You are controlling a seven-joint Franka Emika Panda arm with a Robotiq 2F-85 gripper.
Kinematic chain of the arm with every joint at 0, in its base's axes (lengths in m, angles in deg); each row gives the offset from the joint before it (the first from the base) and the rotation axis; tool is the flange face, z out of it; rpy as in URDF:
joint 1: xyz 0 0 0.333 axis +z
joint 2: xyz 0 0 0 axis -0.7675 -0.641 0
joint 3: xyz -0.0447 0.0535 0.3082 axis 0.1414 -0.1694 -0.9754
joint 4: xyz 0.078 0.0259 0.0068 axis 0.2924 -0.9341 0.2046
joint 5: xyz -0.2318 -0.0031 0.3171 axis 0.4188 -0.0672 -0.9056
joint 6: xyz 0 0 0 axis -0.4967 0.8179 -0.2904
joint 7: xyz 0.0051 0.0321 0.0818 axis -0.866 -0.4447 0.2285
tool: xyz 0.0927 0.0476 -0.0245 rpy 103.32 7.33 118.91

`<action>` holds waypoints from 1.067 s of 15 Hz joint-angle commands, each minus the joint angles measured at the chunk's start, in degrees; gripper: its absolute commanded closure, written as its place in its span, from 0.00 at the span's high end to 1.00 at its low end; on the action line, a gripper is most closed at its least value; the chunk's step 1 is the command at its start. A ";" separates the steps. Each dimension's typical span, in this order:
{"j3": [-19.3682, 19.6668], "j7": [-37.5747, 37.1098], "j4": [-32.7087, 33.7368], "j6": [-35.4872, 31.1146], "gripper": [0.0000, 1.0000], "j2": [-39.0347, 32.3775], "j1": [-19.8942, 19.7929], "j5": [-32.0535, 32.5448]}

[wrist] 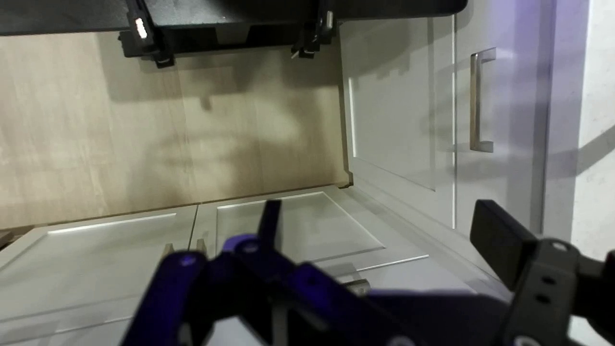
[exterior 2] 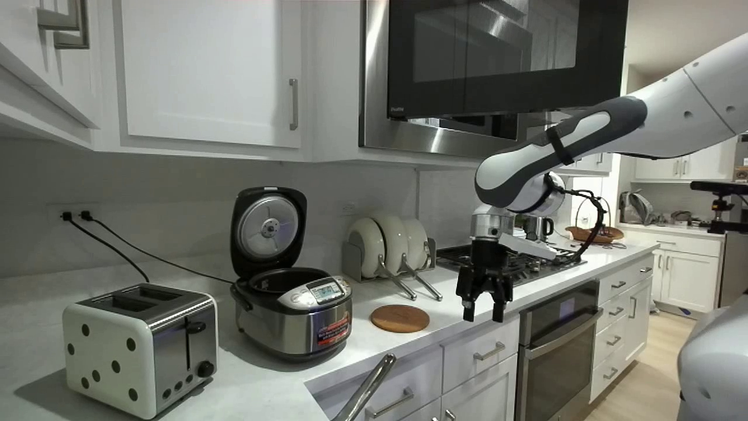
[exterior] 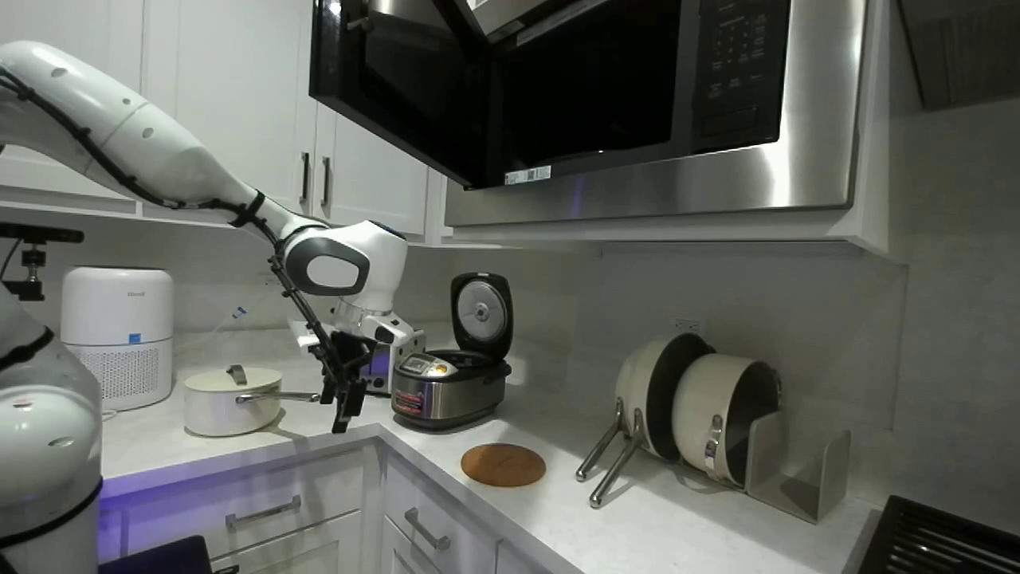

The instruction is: Close the microwave door

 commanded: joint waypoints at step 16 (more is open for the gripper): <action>-32.19 -24.83 6.17 7.13 1.00 20.78 8.97 25.10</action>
